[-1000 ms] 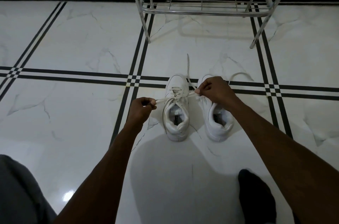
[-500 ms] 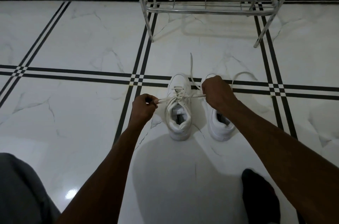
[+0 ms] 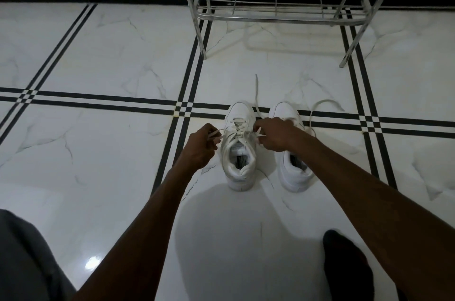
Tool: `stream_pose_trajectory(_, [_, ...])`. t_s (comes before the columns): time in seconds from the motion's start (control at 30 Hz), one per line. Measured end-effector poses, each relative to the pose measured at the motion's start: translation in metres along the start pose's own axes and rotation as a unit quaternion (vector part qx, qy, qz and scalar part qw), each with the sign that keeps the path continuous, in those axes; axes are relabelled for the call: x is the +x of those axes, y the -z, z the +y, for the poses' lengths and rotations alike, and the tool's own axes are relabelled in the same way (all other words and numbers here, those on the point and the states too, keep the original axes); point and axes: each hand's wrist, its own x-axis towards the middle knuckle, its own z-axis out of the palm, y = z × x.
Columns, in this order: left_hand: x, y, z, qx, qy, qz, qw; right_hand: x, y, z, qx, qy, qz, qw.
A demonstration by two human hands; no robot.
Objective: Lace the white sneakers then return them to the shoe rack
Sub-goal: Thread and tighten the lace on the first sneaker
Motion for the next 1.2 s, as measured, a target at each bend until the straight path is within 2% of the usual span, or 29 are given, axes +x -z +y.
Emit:
stream_pose_trajectory(0.13, [0.002,-0.001,0.002,0.071,-0.038,-0.017,0.997,0.003,-0.005,-0.009,0.035,-0.005,0.027,0.999])
stream_pose_trajectory(0.23, [0.002,0.002,0.0,0.221,-0.105,0.041,0.969,0.001,-0.006,-0.008,0.001,-0.009,0.073,0.997])
stream_pose_trajectory(0.33, [-0.002,0.0,-0.005,0.311,-0.117,0.085,0.939,-0.001,-0.007,-0.006,-0.069,0.003,0.131,0.989])
stream_pose_trajectory(0.4, [-0.003,-0.003,-0.007,0.336,-0.125,0.122,0.926,-0.001,-0.014,-0.002,-0.14,0.02,0.172,0.975])
stream_pose_trajectory(0.47, [-0.002,-0.002,-0.006,0.345,-0.126,0.142,0.919,-0.001,-0.022,0.003,-0.151,0.031,0.202,0.967])
stream_pose_trajectory(0.63, [-0.003,0.0,-0.008,0.34,-0.099,0.132,0.926,-0.006,-0.026,0.005,-0.15,0.04,0.196,0.968])
stream_pose_trajectory(0.77, [-0.006,-0.002,-0.007,0.311,-0.057,0.121,0.941,-0.009,-0.028,0.002,-0.167,0.029,0.182,0.969])
stream_pose_trajectory(0.97, [0.0,-0.005,-0.006,0.193,-0.003,0.086,0.977,-0.012,-0.024,-0.011,-0.162,-0.005,0.172,0.972])
stream_pose_trajectory(1.07, [0.001,-0.005,-0.01,0.048,0.018,0.063,0.997,-0.008,-0.018,-0.017,-0.07,-0.006,0.131,0.989])
stream_pose_trajectory(1.2, [-0.007,-0.008,0.003,-0.123,0.077,0.016,0.989,-0.005,-0.004,-0.023,0.094,-0.036,0.042,0.994])
